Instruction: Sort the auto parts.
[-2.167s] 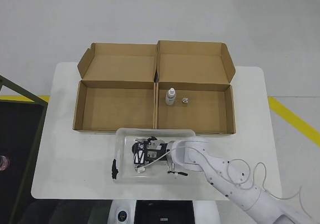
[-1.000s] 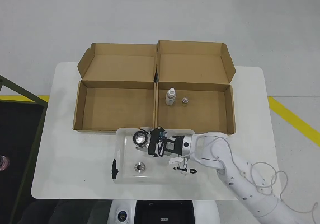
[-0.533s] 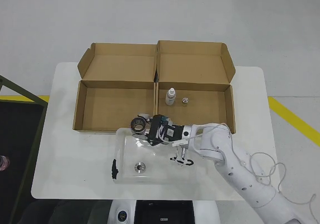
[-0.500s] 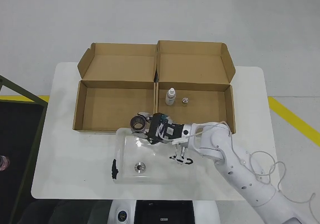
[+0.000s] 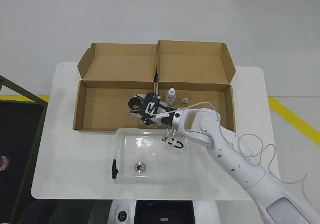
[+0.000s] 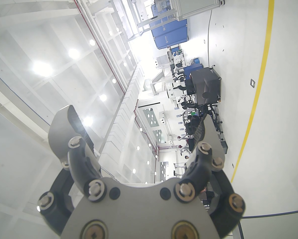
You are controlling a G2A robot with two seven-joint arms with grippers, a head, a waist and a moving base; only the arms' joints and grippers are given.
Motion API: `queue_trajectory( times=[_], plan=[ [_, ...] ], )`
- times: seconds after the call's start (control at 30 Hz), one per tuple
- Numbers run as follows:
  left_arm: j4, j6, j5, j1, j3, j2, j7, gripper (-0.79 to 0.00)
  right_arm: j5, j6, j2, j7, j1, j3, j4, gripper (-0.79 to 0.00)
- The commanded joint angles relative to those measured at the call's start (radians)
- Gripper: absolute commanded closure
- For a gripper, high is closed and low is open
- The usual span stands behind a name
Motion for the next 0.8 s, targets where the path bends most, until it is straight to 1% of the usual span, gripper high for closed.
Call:
queue_trajectory(
  times=[0.0,0.4,0.77],
  plan=[
    [0.000,0.000,0.000,0.000,0.000,0.000,0.000,-0.785,-0.001,0.018,-0.009,-0.001,0.020,-0.013,0.029,0.000],
    [0.000,0.000,0.000,0.000,0.000,0.000,0.000,-0.785,-0.019,0.117,-0.068,0.041,0.105,-0.083,0.178,0.000],
    [0.000,0.000,0.000,0.000,0.000,0.000,0.000,-0.785,-0.045,0.163,-0.118,0.075,0.156,-0.136,0.279,0.000]
  ],
)
